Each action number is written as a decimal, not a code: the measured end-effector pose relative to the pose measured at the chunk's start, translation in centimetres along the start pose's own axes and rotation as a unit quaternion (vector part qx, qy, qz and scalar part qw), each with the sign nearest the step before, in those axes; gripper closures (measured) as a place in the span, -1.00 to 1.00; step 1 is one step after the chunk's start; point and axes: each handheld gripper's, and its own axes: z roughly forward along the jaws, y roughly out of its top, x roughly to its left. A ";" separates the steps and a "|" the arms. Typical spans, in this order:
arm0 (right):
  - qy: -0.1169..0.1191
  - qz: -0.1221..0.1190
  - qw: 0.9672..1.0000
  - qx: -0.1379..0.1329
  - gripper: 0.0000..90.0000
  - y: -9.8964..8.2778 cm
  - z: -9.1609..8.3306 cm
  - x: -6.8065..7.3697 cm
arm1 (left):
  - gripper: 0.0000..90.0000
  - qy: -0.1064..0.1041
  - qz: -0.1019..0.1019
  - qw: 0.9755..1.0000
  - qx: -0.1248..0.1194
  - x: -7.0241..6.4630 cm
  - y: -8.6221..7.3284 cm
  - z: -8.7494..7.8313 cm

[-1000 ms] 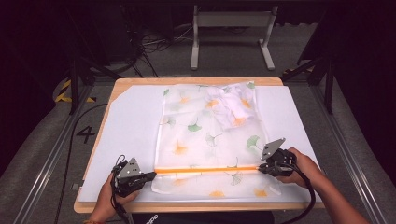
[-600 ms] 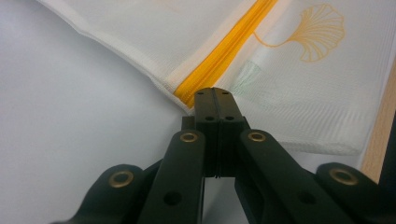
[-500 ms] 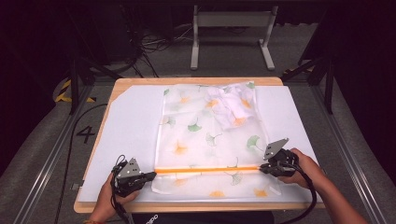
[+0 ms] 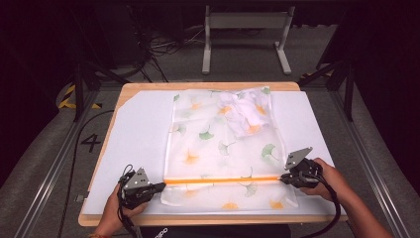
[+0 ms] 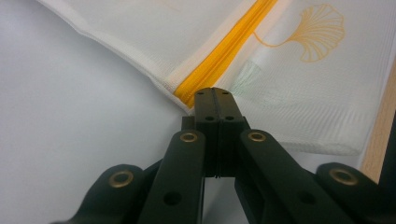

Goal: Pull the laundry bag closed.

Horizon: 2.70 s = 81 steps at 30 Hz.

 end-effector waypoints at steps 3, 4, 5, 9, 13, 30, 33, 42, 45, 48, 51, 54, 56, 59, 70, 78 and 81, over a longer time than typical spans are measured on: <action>0.000 0.003 1.000 -0.002 0.88 -0.2 -0.1 0.0 | 1.00 -0.001 -0.001 1.000 -0.001 0.0 0.0 0.0; 0.001 0.005 1.000 -0.004 0.88 -0.3 -0.2 -0.1 | 1.00 -0.001 -0.001 1.000 -0.001 0.0 0.0 0.0; 0.000 0.003 1.000 -0.003 0.88 -0.4 -0.2 -0.1 | 1.00 0.000 0.000 1.000 0.000 0.0 0.0 0.0; 0.000 0.007 1.000 -0.006 0.88 -0.8 -0.5 -0.2 | 1.00 -0.001 -0.001 1.000 -0.001 0.0 0.0 0.0; 0.002 0.015 1.000 -0.013 0.88 -1.2 -0.8 -0.3 | 1.00 -0.001 -0.001 1.000 -0.001 0.0 0.0 0.0; 0.000 0.018 0.999 -0.035 0.87 -1.7 -0.7 -0.2 | 1.00 -0.001 0.000 1.000 -0.002 0.0 0.0 0.0; 0.002 0.020 0.999 -0.042 0.86 -1.8 -0.8 -0.2 | 1.00 0.000 -0.001 1.000 -0.001 0.0 0.0 0.0; 0.008 0.031 0.996 -0.083 0.70 -2.0 -1.4 0.0 | 1.00 0.008 0.002 1.000 -0.005 -0.1 0.0 -0.2; -0.007 0.034 0.994 -0.102 0.62 -2.1 -1.7 0.1 | 1.00 0.014 0.008 1.000 -0.009 -0.2 -0.1 -0.4; -0.018 0.039 0.992 -0.115 0.53 -2.2 -1.8 0.0 | 0.90 0.024 0.006 1.000 -0.018 0.1 -0.2 -0.8; -0.038 0.047 0.989 -0.138 0.47 -2.4 -1.8 -0.2 | 0.86 0.037 0.005 0.999 -0.030 0.3 -0.2 -1.3; -0.055 0.050 0.986 -0.152 0.35 -2.7 -1.7 -0.3 | 0.65 0.057 0.006 0.998 -0.031 0.6 -0.2 -1.5; -0.065 0.053 0.984 -0.156 0.30 -2.8 -1.5 -0.3 | 0.49 0.067 0.007 0.997 -0.035 0.7 -0.3 -1.6; -0.072 0.062 0.982 -0.165 0.13 -3.2 -1.2 -0.4 | 0.17 0.087 -0.001 0.996 -0.034 1.0 -0.4 -1.5; -0.099 0.075 0.978 -0.168 -0.47 -3.8 0.1 0.1 | -0.59 0.110 -0.033 0.993 -0.037 2.0 -0.8 -1.6; -0.111 0.081 0.974 -0.178 -0.67 -3.9 0.2 0.4 | -0.76 0.112 -0.019 0.993 -0.031 1.6 -0.8 -1.5; -0.121 0.081 0.973 -0.179 -0.68 -3.9 0.2 0.5 | -0.76 0.109 -0.026 0.993 -0.037 1.7 -0.9 -1.7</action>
